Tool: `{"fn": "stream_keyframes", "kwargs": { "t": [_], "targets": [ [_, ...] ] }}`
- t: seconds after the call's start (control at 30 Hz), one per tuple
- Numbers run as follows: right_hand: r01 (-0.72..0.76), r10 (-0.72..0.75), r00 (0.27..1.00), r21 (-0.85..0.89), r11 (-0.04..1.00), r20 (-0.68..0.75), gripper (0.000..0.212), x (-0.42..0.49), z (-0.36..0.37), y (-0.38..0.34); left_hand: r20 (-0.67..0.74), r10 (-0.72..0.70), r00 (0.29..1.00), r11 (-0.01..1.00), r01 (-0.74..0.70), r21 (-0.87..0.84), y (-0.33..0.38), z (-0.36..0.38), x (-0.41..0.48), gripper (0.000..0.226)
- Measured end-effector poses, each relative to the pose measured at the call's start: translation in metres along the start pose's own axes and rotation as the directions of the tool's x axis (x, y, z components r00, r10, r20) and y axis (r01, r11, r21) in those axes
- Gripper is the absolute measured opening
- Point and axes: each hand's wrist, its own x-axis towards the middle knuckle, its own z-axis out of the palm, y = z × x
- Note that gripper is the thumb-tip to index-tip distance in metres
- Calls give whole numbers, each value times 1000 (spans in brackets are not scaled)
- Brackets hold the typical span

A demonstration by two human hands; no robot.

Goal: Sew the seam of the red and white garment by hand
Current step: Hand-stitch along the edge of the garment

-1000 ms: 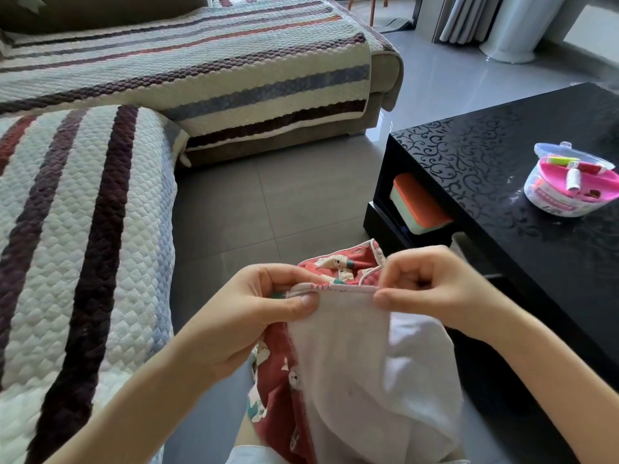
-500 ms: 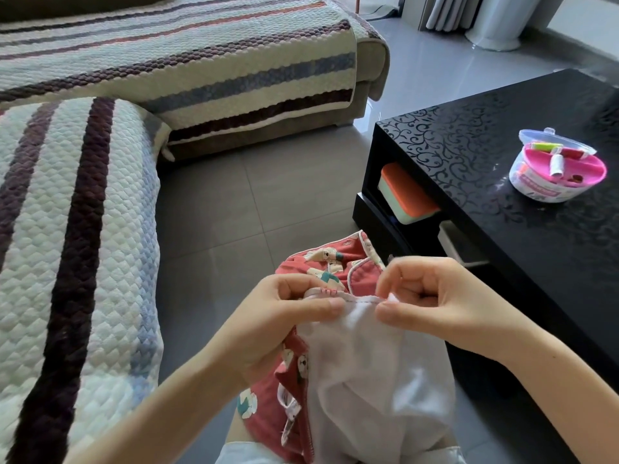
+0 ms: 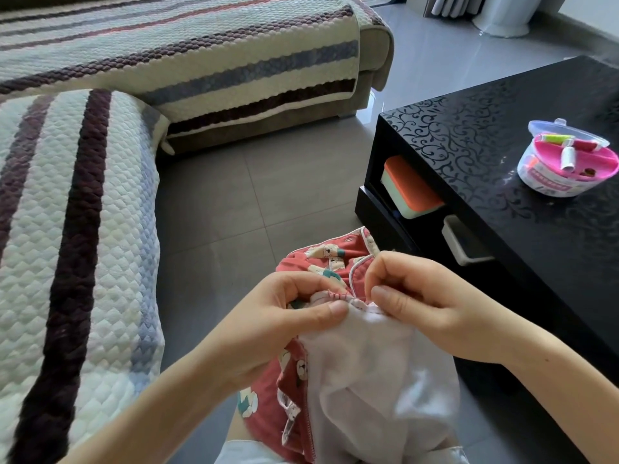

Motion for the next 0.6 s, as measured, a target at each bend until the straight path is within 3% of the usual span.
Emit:
{"fn": "stream_keyframes", "kwargs": {
  "t": [0.6],
  "targets": [
    [21,-22,1000,67,998,11,14,-1,4,3,19,-29,999,999,28,34,0,-4,-2,7]
  ]
}}
